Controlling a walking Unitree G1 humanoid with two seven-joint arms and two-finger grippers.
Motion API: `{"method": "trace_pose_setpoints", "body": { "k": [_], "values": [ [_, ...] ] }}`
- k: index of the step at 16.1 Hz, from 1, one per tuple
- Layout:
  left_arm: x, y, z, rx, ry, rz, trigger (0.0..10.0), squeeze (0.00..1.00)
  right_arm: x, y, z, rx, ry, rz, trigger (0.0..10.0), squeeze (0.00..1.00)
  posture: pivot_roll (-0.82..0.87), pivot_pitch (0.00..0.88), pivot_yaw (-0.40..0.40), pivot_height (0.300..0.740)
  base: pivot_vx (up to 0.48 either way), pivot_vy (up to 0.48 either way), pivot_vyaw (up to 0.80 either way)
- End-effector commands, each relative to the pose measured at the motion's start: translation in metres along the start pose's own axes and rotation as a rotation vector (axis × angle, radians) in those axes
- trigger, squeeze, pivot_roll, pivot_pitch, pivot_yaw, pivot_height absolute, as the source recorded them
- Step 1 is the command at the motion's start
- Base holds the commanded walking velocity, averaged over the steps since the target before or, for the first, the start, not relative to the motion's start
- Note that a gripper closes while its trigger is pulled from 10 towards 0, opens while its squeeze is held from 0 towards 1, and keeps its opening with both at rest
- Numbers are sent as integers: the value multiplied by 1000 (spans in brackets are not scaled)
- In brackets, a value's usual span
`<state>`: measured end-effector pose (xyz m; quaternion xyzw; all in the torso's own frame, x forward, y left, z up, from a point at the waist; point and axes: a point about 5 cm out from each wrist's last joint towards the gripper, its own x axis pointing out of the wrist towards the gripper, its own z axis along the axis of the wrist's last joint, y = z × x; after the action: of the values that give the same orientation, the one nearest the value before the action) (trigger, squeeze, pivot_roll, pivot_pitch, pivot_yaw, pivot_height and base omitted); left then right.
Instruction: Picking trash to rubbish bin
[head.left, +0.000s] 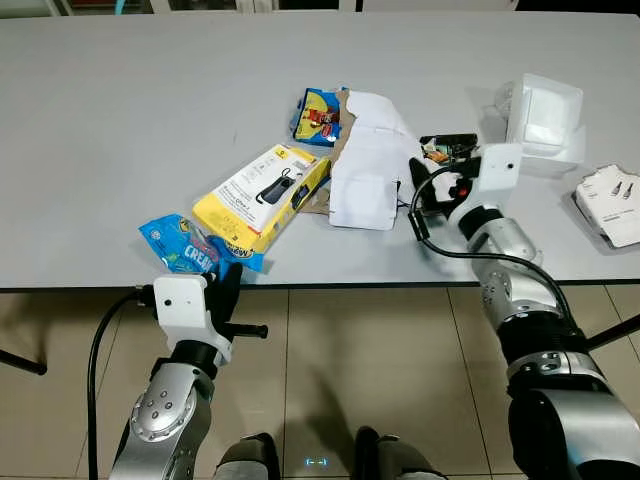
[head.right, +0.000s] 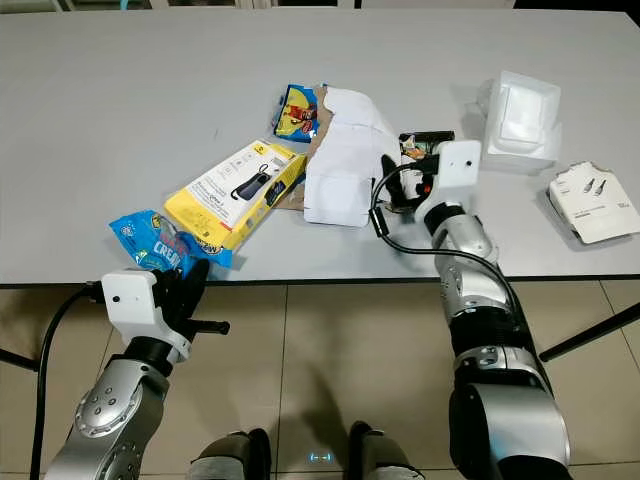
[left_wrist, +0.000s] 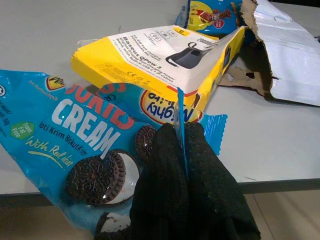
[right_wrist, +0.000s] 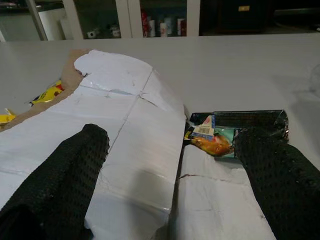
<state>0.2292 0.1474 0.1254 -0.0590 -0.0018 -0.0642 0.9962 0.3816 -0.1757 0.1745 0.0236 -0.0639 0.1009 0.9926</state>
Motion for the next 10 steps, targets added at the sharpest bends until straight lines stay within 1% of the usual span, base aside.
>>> {"method": "trace_pose_setpoints", "body": {
  "k": [1,2,3,4,5,6,7,9,10],
  "values": [
    [-2,0,0,-5,3,-4,1529,0,1,-1,6,-56,-24,-3,10000,0,62,199,29,740,0,0,0],
    [-2,0,0,-4,3,-4,1569,0,2,-3,5,-80,-22,-10,10000,0,62,199,29,740,0,0,0],
    [-2,0,0,-3,3,-4,1608,0,1,-5,2,-111,6,-17,10000,0,62,199,29,740,0,0,0],
    [-2,0,0,-3,3,-4,1608,0,1,-5,2,-111,6,-17,10000,0,62,199,29,740,0,0,0],
    [-3,0,0,-3,3,-3,1686,0,1,-7,-2,-140,40,-9,10000,0,62,199,29,740,0,0,0],
    [-3,0,0,-2,3,-2,1647,0,-1,-7,-7,-169,75,20,10000,0,62,199,29,740,0,0,0],
    [-3,0,0,-3,3,-3,1686,0,-3,-8,-11,-230,96,57,10000,0,62,199,29,740,0,0,0],
    [-3,0,0,-4,4,-4,1765,0,-5,-11,-14,-271,115,101,10000,0,62,199,29,740,0,0,0],
    [-3,0,0,-4,5,-3,1804,0,-6,-15,-13,-270,125,132,10000,0,62,199,29,740,0,0,0]
  ]
}}
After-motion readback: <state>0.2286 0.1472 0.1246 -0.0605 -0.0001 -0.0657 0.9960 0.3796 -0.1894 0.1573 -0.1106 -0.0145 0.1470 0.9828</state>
